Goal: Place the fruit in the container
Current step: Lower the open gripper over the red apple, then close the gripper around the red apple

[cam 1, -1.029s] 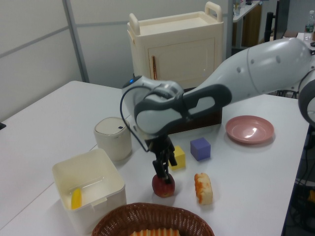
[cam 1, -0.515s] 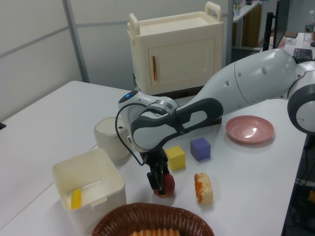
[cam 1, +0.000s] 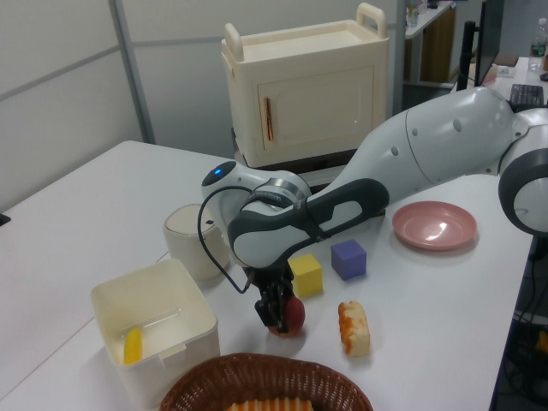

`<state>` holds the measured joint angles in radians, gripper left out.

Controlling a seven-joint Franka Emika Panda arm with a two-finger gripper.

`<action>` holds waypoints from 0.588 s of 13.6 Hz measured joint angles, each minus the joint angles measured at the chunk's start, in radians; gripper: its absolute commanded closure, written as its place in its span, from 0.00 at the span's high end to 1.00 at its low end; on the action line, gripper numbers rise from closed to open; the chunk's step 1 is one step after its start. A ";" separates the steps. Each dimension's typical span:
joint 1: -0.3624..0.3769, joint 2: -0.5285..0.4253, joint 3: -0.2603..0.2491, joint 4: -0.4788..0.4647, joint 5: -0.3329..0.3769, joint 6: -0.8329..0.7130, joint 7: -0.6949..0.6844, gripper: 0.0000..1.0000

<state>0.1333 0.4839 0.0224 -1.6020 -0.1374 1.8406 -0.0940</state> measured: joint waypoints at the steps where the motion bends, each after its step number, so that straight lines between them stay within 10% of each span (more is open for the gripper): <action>1: 0.000 -0.010 -0.005 0.006 -0.002 -0.007 0.002 0.68; 8: -0.002 -0.128 -0.007 0.112 0.000 0.009 0.029 0.68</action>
<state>0.1311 0.3558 0.0158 -1.4898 -0.1378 1.8500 -0.0651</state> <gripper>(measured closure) 0.216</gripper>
